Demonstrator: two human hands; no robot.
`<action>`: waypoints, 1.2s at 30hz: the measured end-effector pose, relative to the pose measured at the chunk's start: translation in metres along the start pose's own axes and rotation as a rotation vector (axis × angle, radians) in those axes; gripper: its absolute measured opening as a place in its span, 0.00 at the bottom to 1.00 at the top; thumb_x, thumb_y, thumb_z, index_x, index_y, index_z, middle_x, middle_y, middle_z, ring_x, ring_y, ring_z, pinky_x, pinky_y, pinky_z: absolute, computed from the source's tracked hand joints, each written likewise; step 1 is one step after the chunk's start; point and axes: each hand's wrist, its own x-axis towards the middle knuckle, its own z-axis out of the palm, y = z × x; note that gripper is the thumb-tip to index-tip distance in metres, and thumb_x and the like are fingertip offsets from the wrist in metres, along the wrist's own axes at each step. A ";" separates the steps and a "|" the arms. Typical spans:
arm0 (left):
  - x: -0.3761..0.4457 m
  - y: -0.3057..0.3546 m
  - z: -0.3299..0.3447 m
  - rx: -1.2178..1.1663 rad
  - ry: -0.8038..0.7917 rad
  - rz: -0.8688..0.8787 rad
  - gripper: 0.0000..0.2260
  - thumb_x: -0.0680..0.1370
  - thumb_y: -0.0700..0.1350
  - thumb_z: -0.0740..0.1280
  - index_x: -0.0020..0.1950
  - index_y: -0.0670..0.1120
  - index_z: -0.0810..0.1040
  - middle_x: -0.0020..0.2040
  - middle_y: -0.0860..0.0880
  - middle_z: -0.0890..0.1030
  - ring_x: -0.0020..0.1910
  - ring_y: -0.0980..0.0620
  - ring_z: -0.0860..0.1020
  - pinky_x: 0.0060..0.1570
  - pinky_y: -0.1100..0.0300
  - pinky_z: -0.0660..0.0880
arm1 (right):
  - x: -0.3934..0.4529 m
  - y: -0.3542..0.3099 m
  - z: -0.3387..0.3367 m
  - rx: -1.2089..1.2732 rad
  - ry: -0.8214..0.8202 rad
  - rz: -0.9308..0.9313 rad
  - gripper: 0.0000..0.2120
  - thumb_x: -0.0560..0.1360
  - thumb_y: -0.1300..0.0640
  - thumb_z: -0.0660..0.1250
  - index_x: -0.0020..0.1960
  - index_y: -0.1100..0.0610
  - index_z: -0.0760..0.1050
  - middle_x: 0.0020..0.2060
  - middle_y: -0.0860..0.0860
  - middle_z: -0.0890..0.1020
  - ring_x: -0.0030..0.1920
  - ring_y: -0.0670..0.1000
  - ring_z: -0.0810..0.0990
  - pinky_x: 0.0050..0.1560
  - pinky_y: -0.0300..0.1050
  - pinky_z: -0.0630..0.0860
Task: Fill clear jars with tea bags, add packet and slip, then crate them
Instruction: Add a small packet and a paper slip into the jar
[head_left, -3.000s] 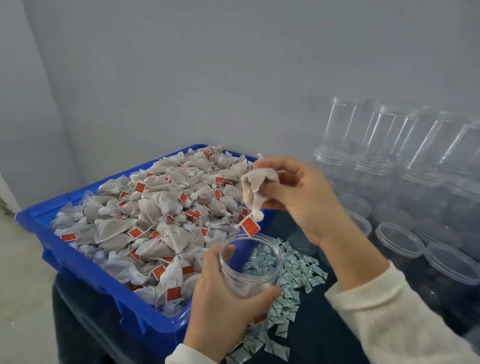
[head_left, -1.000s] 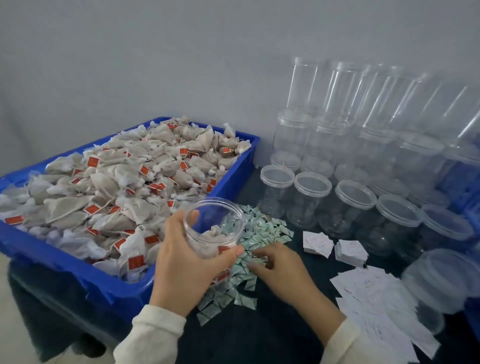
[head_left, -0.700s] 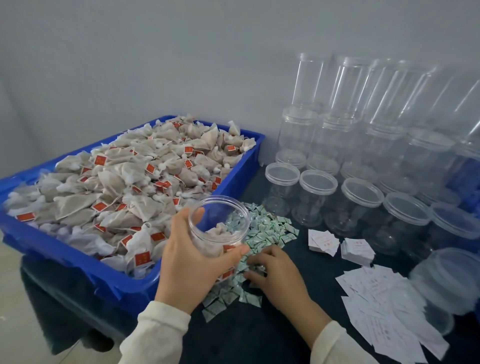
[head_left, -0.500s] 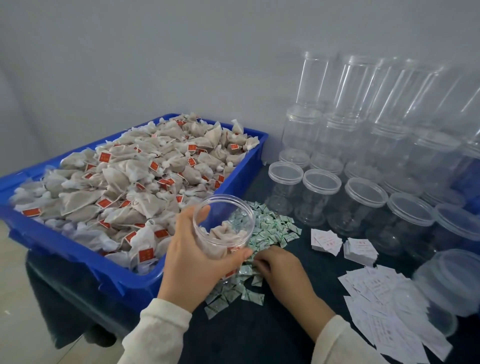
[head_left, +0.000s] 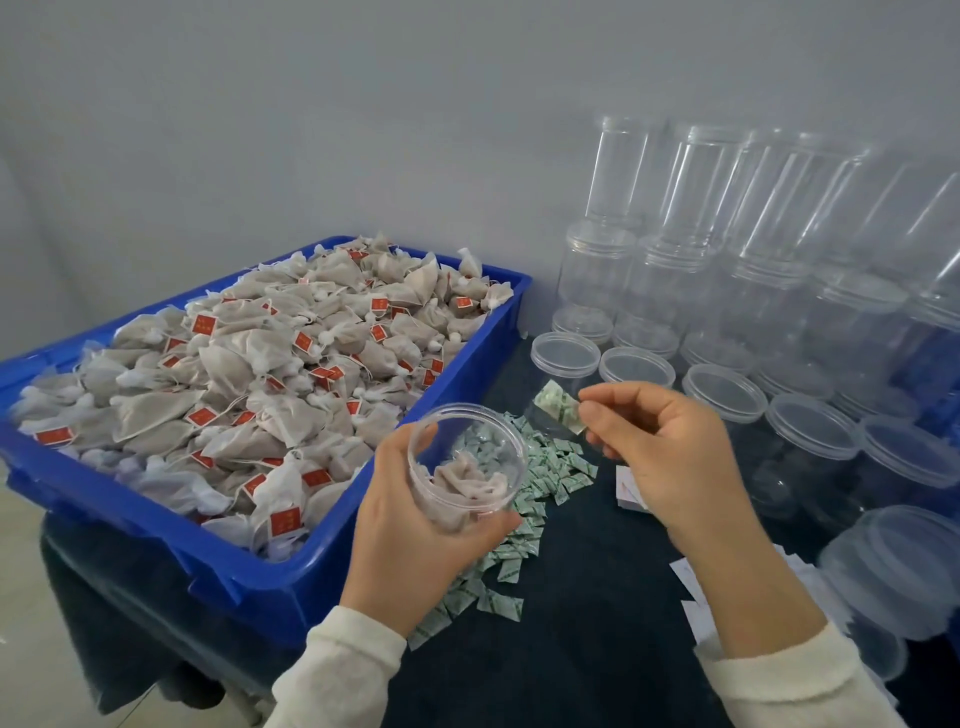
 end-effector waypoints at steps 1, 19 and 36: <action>-0.002 0.001 0.003 -0.006 -0.008 0.009 0.38 0.54 0.65 0.78 0.60 0.63 0.66 0.60 0.67 0.72 0.60 0.72 0.69 0.55 0.80 0.63 | -0.002 -0.009 0.000 0.057 -0.051 -0.001 0.08 0.68 0.56 0.74 0.39 0.42 0.84 0.32 0.46 0.84 0.31 0.42 0.80 0.34 0.31 0.75; -0.020 0.012 0.039 -0.070 -0.063 0.119 0.39 0.59 0.62 0.76 0.66 0.62 0.62 0.63 0.58 0.74 0.66 0.53 0.73 0.68 0.38 0.66 | -0.017 -0.049 0.036 -1.041 -0.496 0.142 0.12 0.81 0.51 0.61 0.60 0.44 0.79 0.56 0.50 0.82 0.53 0.53 0.80 0.56 0.47 0.77; -0.024 0.017 0.076 -0.166 -0.101 0.083 0.39 0.54 0.60 0.77 0.62 0.62 0.66 0.59 0.71 0.70 0.60 0.69 0.71 0.54 0.77 0.67 | 0.011 0.002 -0.106 -0.545 0.079 0.203 0.08 0.75 0.61 0.70 0.44 0.48 0.82 0.31 0.40 0.84 0.24 0.39 0.77 0.26 0.26 0.70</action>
